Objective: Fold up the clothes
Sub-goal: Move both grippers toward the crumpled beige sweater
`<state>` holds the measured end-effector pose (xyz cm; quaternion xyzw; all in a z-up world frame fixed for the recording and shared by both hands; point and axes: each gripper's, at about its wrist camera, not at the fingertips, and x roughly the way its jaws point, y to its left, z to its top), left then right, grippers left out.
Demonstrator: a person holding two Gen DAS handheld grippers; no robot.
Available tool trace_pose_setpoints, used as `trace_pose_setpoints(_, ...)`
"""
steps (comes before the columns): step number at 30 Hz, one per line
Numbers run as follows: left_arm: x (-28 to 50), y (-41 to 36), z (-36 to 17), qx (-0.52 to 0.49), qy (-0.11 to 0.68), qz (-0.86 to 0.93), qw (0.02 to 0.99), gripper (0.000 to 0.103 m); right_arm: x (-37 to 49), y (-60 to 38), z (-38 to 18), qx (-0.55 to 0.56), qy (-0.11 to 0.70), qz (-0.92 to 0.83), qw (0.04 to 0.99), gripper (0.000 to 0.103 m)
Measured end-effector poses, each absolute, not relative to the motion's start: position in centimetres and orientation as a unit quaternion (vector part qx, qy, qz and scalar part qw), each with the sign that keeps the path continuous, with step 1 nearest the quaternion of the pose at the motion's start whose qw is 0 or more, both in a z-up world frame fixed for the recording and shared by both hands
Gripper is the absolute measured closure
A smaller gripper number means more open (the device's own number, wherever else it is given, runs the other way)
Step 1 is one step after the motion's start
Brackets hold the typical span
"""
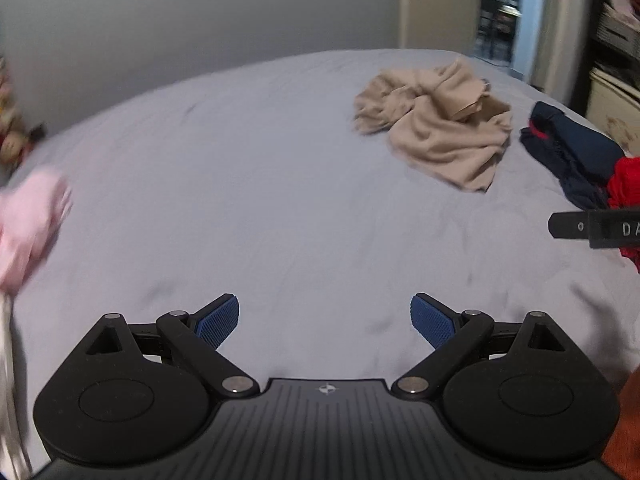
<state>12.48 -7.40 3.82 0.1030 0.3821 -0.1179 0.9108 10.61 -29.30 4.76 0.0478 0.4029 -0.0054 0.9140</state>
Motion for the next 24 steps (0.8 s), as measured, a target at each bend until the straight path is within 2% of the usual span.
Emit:
trace_pose_setpoints(2, 14.5, -9.5, 4.4, 0.124, 0.365, -0.143, 0.912, 0.009, 12.4, -31.2, 5.2, 0.047, 0.404, -0.005, 0.914, 0.028)
trace_pose_setpoints(6, 17.7, -12.8, 4.9, 0.144, 0.337, -0.175, 0.914, 0.010, 15.1, -34.1, 5.5, 0.045, 0.398, -0.004, 0.916, 0.033)
trace_pose_setpoints(10, 21.3, -16.0, 4.9, 0.150, 0.323, -0.198, 0.913, 0.023, 18.0, -36.5, 5.0, 0.032, 0.380, 0.004, 0.925, 0.033)
trace_pose_setpoints(11, 22.3, -16.8, 4.8, 0.151, 0.320, -0.201, 0.913, 0.024, 18.7, -37.0, 4.8, 0.028, 0.374, 0.007, 0.927, 0.033)
trace_pose_setpoints(16, 26.6, -20.6, 4.2, 0.160, 0.290, -0.208, 0.920, 0.024, 22.6, -38.7, 4.0, -0.017, 0.360, 0.017, 0.933, 0.033)
trace_pose_setpoints(18, 28.1, -21.9, 4.0, 0.174, 0.278, -0.216, 0.920, 0.024, 24.6, -39.5, 3.7, -0.035, 0.357, 0.024, 0.933, 0.037)
trace_pose_setpoints(20, 30.2, -23.7, 4.0, 0.187, 0.274, -0.227, 0.916, 0.024, 26.5, -40.4, 3.4, -0.041, 0.355, 0.038, 0.933, 0.048)
trace_pose_setpoints(24, 33.6, -26.2, 4.0, 0.206, 0.268, -0.238, 0.911, 0.024, 29.7, -41.9, 2.3, -0.055, 0.356, 0.076, 0.930, 0.050)
